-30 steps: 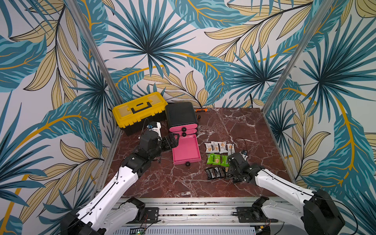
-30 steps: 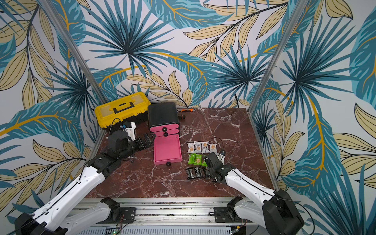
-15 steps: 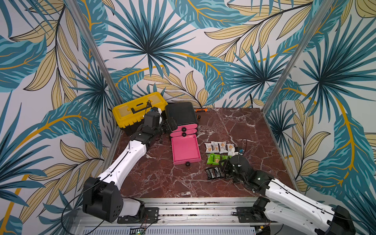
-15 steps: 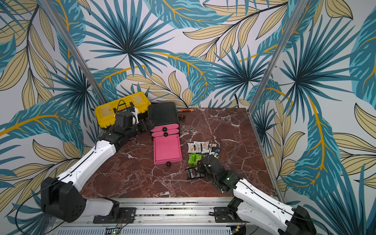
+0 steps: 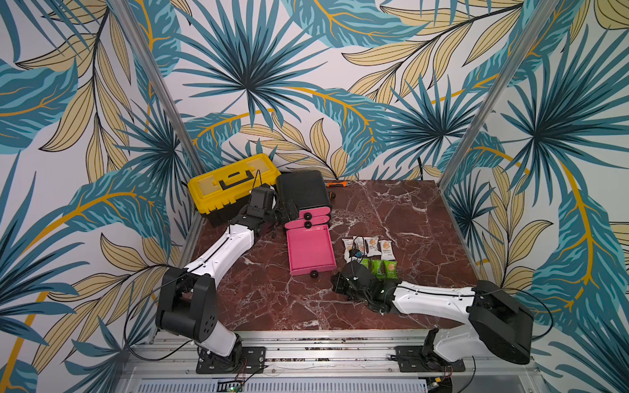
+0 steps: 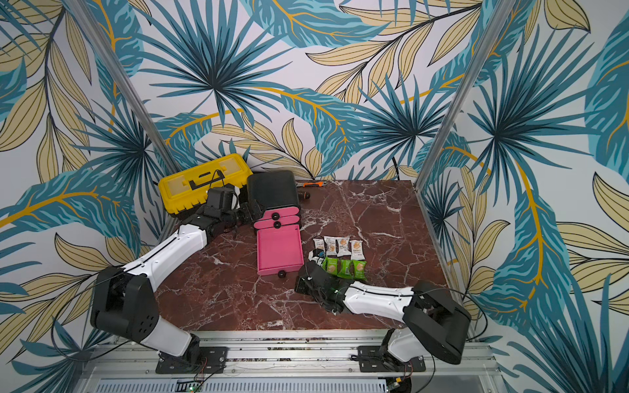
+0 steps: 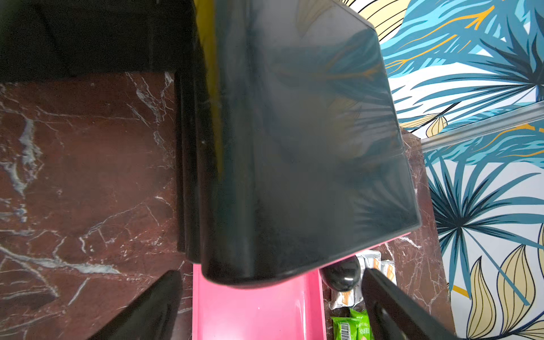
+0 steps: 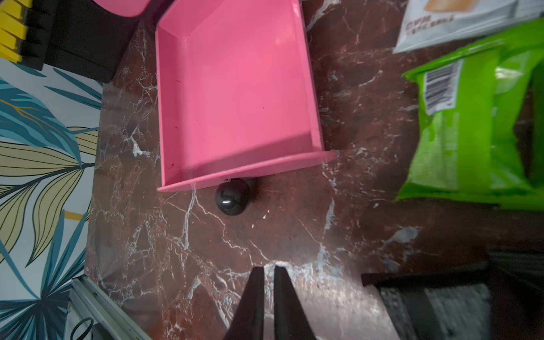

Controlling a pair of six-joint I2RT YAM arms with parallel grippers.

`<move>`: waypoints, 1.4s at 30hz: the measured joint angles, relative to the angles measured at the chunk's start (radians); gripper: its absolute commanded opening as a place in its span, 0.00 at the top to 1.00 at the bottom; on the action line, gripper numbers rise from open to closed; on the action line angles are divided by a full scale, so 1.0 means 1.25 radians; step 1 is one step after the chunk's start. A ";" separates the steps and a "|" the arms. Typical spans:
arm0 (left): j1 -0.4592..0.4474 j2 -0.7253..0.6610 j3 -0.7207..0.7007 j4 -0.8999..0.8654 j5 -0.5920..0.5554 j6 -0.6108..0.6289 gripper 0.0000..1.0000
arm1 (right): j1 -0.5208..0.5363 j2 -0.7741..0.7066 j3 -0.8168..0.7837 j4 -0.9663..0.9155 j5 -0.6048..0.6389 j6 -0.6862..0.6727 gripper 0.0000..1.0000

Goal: Take the cookies out of the drawer
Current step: Close the drawer in the storage box.

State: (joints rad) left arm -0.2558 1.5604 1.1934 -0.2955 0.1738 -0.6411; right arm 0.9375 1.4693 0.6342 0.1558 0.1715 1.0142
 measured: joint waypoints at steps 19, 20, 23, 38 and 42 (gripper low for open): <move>0.002 0.019 0.000 -0.002 0.026 0.021 0.00 | -0.027 0.306 0.207 0.183 0.023 0.004 0.95; 0.002 0.019 0.000 -0.002 0.027 0.021 0.00 | -0.028 0.315 0.217 0.186 0.023 0.002 0.95; 0.002 0.016 -0.001 -0.005 0.028 0.023 0.00 | -0.031 0.334 0.248 0.186 0.024 -0.011 0.95; 0.015 -0.052 -0.035 0.015 0.025 0.025 0.00 | -0.044 0.191 0.241 0.139 0.072 -0.081 0.95; 0.025 -0.051 -0.035 0.027 0.026 0.023 0.00 | -0.043 0.181 0.189 0.157 0.058 -0.065 0.95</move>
State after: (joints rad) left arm -0.2249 1.4963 1.1500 -0.2615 0.2062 -0.6117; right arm 0.8833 1.6955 0.8703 0.3519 0.2436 0.9329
